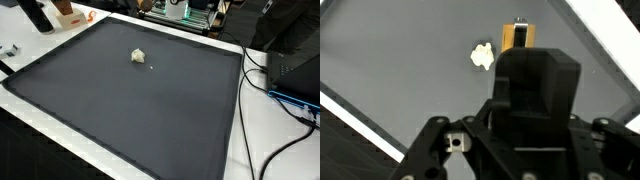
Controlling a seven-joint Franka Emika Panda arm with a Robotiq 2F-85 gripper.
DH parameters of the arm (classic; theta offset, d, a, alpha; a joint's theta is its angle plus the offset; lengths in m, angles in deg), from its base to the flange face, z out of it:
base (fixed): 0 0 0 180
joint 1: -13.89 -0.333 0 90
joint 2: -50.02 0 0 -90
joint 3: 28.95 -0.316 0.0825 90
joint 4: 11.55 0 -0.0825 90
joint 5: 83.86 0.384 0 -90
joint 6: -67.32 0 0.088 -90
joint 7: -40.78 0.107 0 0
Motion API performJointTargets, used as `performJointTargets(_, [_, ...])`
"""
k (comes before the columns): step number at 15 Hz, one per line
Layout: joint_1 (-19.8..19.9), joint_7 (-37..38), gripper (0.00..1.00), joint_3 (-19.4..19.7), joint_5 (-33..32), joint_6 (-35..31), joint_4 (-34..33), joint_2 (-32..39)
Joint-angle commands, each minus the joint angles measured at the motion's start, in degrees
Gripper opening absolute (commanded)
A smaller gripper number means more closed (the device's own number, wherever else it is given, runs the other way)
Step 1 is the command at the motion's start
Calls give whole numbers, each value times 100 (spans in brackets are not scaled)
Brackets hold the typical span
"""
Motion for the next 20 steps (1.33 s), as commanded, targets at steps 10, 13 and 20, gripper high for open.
performJointTargets(10, [4, -108, 24, -1, 92, -154, 177, 181])
performJointTargets(13, [1, -182, 24, -39, 74, -493, 408, 295])
performJointTargets(20, [-25, -1025, 24, -144, -153, -2260, 1427, 244])
